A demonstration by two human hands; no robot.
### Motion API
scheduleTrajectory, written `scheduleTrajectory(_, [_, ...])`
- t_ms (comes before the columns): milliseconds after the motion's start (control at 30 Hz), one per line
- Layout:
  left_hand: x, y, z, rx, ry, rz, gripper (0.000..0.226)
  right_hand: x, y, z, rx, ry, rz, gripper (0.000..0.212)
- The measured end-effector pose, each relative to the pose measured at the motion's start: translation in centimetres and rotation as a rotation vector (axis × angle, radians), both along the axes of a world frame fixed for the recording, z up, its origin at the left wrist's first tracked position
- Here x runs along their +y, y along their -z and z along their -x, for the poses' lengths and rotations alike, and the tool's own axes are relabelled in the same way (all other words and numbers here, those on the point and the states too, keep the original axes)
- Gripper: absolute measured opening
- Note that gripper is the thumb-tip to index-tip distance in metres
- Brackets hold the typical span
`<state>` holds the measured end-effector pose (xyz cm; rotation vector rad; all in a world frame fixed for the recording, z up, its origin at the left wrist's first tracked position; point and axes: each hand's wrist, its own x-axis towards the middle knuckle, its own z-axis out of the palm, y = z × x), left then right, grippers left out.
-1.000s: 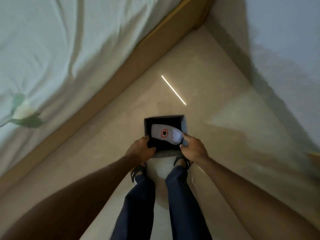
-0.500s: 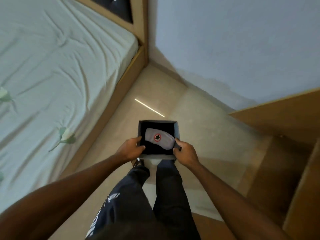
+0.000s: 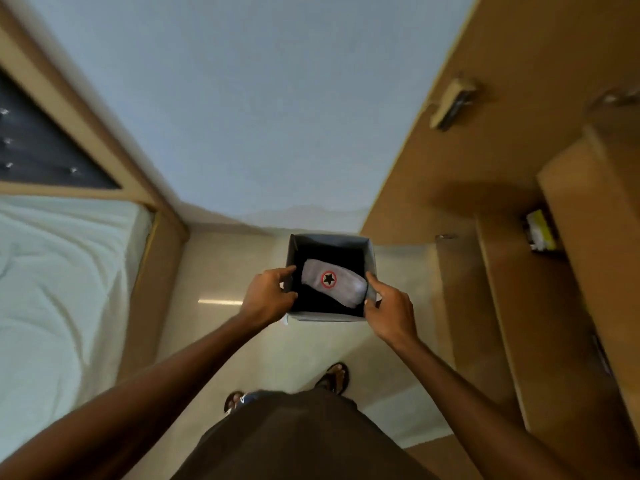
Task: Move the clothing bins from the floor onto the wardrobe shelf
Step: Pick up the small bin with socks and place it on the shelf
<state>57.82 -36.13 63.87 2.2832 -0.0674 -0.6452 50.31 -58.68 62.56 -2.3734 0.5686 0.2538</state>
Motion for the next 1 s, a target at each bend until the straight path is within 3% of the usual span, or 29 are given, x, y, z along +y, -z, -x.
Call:
scheduleTrajectory(533, [-32.5,-8.2,-11.6,-0.303,0.521,0.12,0.052,-25.5,-8.0,-2.0,-0.349,0.61,0.023,0.052])
scheduleTrajectory(633, [-38.4,-9.0,-13.6,-0.283,0.652,0.224,0.042,-29.1,-9.5,-2.7,-0.393,0.678,0.042,0.054])
scheduleTrajectory(900, [-51.9,-10.4,-19.4,-0.395,0.916,0.218,0.049,-36.6,-12.0,-5.3,-0.437,0.934,0.162,0.052])
scheduleTrajectory(1000, [-57.1,-11.4,-20.6,-0.318,0.994,0.29,0.045,-39.2,-12.5,-6.2,-0.484,1.046,0.189,0.051])
